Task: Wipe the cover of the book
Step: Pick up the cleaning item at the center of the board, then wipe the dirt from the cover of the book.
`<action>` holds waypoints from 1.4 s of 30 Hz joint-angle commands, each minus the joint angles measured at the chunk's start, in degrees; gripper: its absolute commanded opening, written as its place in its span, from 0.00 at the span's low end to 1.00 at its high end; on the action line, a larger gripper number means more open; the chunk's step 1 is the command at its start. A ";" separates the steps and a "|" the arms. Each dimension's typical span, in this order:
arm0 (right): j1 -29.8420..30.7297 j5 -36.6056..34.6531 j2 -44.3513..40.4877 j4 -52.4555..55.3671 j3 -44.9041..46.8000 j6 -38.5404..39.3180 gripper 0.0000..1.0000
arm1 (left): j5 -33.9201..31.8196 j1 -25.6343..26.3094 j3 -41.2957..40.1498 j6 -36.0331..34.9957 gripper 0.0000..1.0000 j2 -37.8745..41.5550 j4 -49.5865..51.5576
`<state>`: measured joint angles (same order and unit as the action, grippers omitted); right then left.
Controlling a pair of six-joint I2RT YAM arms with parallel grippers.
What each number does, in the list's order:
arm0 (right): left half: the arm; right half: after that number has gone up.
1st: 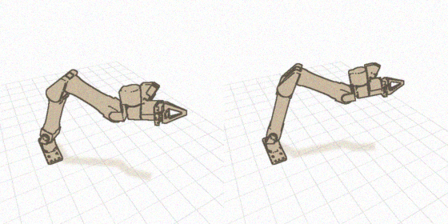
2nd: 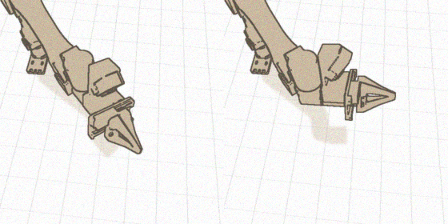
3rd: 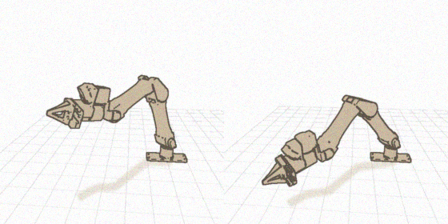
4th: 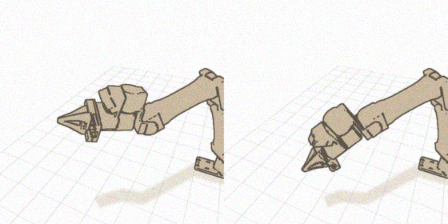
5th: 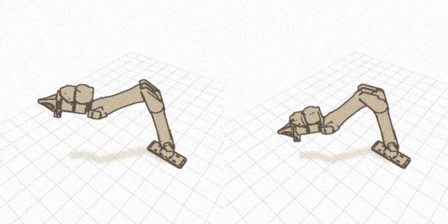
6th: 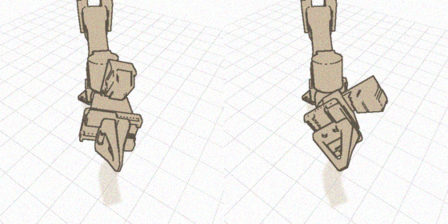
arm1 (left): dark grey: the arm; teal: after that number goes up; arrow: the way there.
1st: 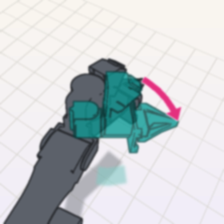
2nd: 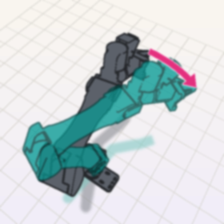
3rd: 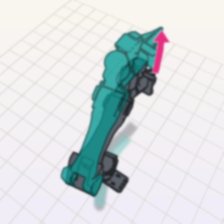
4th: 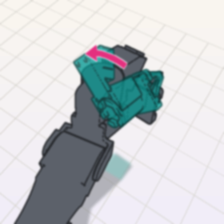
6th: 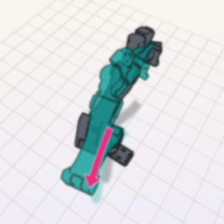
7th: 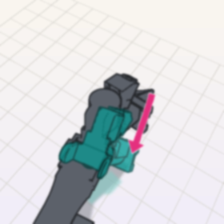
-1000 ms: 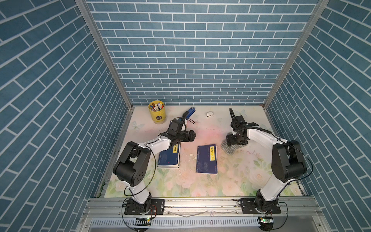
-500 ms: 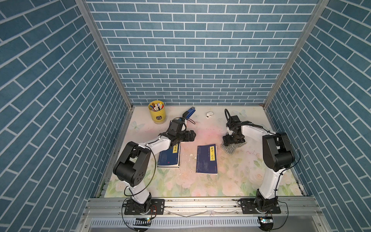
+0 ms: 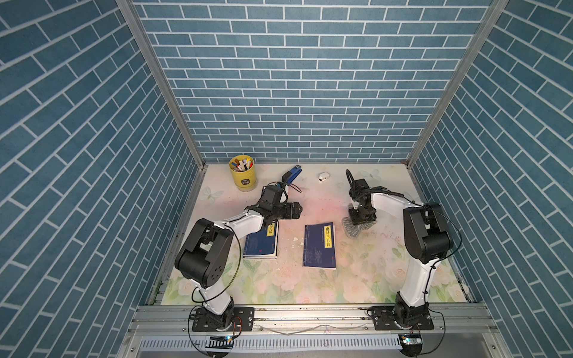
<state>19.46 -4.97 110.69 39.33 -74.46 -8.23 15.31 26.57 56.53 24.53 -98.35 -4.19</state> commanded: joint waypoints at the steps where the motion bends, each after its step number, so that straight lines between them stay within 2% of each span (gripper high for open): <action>1: 0.05 -1.16 1.71 2.57 1.45 -1.60 0.23 | -0.24 0.26 -0.75 -0.55 0.92 1.23 0.01; 4: 0.04 0.27 0.52 -0.32 2.11 -2.61 0.01 | -0.30 0.28 -0.82 -0.54 0.92 1.32 0.05; 11: 0.13 9.02 -7.09 -5.92 3.35 -3.20 0.00 | -2.02 0.18 -1.43 -0.88 0.92 3.22 0.49; 15: 1.72 9.73 -12.39 -4.63 2.39 -2.53 0.00 | -2.99 0.23 -0.99 -1.59 0.93 4.03 1.62; 20: 7.16 8.67 -17.10 -2.35 -0.10 -1.05 0.00 | -3.88 -0.08 -0.11 -2.33 0.93 4.52 2.85; 23: 10.75 11.88 -18.30 -2.24 -1.27 -1.09 0.00 | -4.41 -0.30 -0.20 -2.48 0.93 5.41 2.95; 30: 18.59 17.01 -14.49 -6.77 -0.78 -2.33 0.00 | -5.14 -1.41 -1.55 -2.32 0.96 7.83 2.82; 35: 19.47 17.87 -8.49 -11.54 1.56 -4.74 0.00 | -5.12 -2.18 -2.56 -2.20 0.96 9.31 2.61; 42: 19.47 14.14 -2.30 -11.47 3.69 -5.69 0.00 | -5.37 -2.68 -3.36 -2.12 0.96 10.32 2.69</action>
<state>39.07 10.79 107.55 28.23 -71.88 -12.27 10.44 24.23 54.17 22.98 -89.45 -1.89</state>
